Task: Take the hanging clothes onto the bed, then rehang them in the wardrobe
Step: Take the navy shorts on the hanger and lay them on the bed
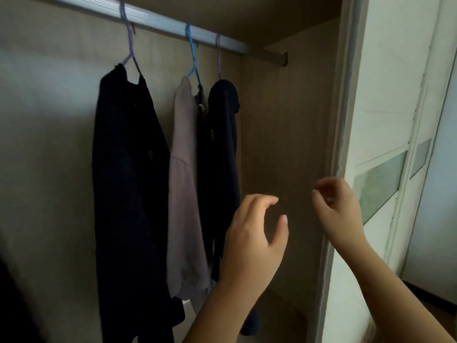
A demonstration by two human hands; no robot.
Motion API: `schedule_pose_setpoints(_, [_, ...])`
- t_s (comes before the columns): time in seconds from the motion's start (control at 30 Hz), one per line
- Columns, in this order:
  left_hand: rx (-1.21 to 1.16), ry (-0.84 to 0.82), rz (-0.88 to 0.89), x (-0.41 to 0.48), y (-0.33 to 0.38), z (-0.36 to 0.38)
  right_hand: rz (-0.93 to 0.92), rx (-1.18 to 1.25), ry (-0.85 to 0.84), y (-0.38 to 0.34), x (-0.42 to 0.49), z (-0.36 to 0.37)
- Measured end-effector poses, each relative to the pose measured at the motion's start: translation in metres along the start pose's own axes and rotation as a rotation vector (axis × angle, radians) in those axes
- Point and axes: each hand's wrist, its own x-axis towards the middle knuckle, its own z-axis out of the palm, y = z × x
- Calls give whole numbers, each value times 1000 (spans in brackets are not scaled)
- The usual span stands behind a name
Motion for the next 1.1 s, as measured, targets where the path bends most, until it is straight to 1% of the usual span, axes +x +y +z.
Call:
schedule_pose_setpoints(0.1, [46,133,70,10,-2,-54,-80,137,-108,-49,-6,15])
schedule_pose_setpoints(0.2, [149,230,140,24,3,-102,-133,254,-143,-96,0,29])
schedule_pose_setpoints(0.27, [240,261,200,38,6,-124,-161,290,-150,-119,12,40])
schedule_pose_setpoints(0.37, [363,236,226,65,6,-139,-137,297,-135,-140,38,57])
schedule_pose_setpoints(0.5, [467,111,164,100,-2,-143,-39,300,-127,-152,79,76])
schedule_pose_setpoints(0.6, [458,43,117,118,-10,-138,-18,241,-169,-156,101,92])
schedule_pose_setpoints(0.73, [400,20,61,135,-31,-129,-26,174,-211,-158,123,105])
schedule_pose_setpoints(0.8, [352,32,56,139,-42,-126,-22,155,-234,-155,134,104])
schedule_pose_setpoints(0.93, [286,105,101,142,-58,-123,27,131,-303,-145,157,98])
schedule_pose_setpoints(1.1, [242,146,113,145,-67,-118,147,-22,-440,-144,185,96])
